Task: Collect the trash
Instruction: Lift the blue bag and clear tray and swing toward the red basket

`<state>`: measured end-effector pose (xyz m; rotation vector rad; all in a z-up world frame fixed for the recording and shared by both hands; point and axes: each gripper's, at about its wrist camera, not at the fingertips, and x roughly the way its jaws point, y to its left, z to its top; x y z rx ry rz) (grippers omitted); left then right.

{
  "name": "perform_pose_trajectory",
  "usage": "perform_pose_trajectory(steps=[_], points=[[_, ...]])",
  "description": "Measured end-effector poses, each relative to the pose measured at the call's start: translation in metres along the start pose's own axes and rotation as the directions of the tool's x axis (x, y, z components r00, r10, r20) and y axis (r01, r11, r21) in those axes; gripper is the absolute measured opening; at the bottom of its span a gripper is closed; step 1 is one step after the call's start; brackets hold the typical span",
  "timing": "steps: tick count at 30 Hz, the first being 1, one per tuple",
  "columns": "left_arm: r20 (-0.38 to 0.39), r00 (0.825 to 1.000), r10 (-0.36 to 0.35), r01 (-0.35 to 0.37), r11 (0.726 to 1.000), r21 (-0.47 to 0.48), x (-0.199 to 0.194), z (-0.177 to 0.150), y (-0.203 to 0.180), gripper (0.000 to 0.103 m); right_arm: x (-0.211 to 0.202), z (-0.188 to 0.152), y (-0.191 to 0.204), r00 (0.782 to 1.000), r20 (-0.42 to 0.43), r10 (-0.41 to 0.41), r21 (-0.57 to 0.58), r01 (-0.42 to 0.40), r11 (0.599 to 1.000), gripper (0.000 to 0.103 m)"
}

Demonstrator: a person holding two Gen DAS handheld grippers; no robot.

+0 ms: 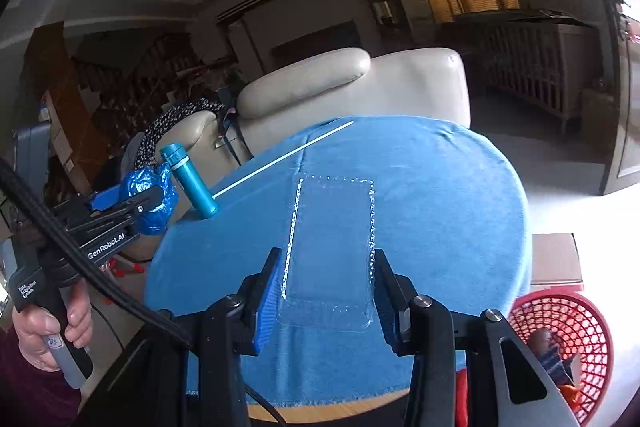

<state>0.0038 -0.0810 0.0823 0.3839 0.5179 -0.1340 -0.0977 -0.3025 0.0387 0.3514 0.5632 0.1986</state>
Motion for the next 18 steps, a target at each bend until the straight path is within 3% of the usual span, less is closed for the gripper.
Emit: perform_pose_trajectory(steps=[18], points=[[-0.010, 0.997, -0.082, 0.083, 0.990, 0.114, 0.001, 0.017, -0.084, 0.052, -0.031, -0.010, -0.070, 0.998, 0.040, -0.054, 0.146, 0.048, 0.988, 0.045]])
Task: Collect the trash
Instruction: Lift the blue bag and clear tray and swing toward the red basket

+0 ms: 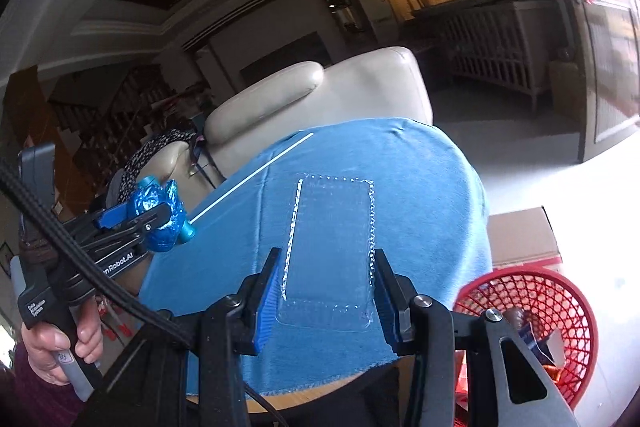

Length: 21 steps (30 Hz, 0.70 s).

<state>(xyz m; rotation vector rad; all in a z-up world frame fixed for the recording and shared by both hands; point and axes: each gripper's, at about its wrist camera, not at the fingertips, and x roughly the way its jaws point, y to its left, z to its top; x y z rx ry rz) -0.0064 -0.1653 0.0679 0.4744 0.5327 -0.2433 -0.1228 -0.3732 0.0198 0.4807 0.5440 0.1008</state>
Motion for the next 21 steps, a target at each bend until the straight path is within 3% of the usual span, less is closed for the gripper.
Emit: perform_pose_trajectory(steps=[12, 21], points=[[-0.002, 0.998, -0.064, 0.064, 0.996, 0.069, 0.007, 0.011, -0.046, 0.052, -0.016, -0.002, -0.048, 0.998, 0.027, -0.055, 0.101, 0.052, 0.994, 0.045], [-0.023, 0.996, -0.088, 0.090, 0.992, 0.093, 0.014, 0.010, -0.062, 0.052, -0.013, -0.003, -0.061, 0.997, 0.022, -0.073, 0.139, 0.069, 0.988, 0.045]])
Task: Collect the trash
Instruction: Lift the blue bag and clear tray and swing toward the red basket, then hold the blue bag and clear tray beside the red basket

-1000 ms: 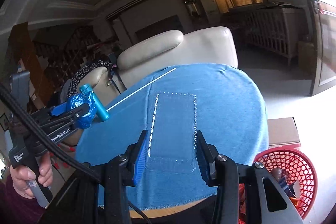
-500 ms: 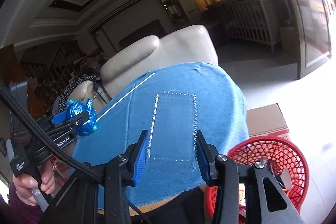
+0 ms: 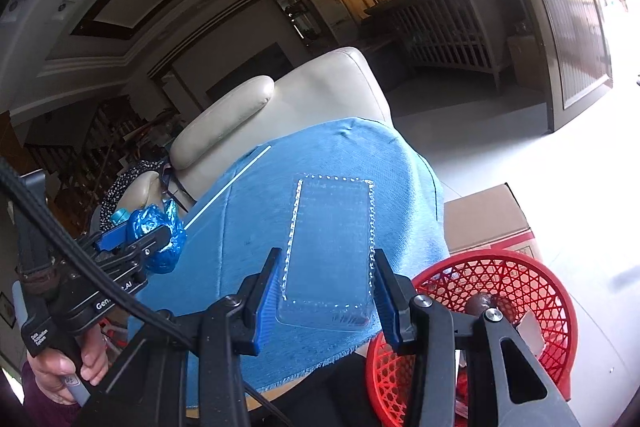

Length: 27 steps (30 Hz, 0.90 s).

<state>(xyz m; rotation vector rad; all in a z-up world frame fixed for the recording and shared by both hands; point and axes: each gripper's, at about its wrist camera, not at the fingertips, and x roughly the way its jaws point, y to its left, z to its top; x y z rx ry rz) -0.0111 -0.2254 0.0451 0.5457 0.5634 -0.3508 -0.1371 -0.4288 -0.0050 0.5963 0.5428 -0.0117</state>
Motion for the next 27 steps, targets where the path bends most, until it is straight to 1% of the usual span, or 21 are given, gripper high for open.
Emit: perform_pose_trajectory(steps=[13, 27], points=[[-0.022, 1.000, -0.014, 0.015, 1.000, 0.014, 0.008, 0.001, -0.012, 0.053, 0.004, 0.001, -0.012, 1.000, -0.005, -0.017, 0.028, 0.017, 0.999, 0.045], [-0.008, 1.000, -0.024, 0.024, 0.999, 0.042, -0.001, 0.001, -0.021, 0.053, -0.006, 0.001, -0.022, 0.999, 0.017, -0.035, 0.052, 0.034, 0.998, 0.045]])
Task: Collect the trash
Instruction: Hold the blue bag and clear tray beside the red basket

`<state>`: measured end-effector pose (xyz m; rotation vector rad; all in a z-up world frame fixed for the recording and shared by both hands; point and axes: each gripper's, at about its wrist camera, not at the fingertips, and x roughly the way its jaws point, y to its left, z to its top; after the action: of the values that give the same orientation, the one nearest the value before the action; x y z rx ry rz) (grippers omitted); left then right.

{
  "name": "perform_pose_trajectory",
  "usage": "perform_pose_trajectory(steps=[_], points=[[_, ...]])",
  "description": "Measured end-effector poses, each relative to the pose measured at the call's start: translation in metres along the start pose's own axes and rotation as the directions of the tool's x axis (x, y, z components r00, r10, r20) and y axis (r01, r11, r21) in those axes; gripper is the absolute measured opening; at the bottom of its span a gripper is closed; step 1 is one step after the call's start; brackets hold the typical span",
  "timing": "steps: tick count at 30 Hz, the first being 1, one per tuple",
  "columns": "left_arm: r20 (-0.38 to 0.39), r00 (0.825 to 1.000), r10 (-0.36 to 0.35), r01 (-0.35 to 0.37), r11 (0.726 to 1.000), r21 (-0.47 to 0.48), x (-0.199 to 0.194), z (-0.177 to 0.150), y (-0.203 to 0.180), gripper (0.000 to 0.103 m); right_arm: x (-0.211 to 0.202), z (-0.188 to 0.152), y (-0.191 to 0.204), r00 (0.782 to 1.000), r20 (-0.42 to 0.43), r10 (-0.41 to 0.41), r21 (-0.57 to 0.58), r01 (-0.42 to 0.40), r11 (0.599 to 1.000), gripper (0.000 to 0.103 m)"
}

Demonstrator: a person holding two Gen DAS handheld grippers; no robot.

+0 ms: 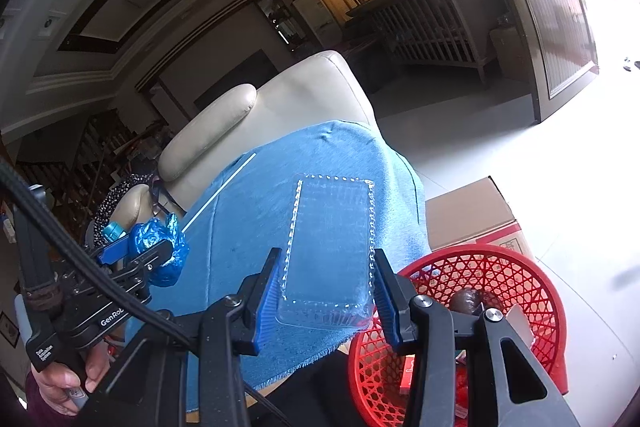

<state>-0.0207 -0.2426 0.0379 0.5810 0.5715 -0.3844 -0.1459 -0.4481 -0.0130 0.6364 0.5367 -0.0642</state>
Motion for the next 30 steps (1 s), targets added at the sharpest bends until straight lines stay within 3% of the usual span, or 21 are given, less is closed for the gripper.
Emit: perform_pose_trajectory(steps=[30], points=[[-0.006, 1.000, -0.025, 0.025, 0.999, 0.038, -0.0100, 0.0022, -0.0093, 0.053, -0.0104, -0.0004, -0.0085, 1.000, 0.006, -0.027, 0.019, 0.027, 0.999, 0.045]])
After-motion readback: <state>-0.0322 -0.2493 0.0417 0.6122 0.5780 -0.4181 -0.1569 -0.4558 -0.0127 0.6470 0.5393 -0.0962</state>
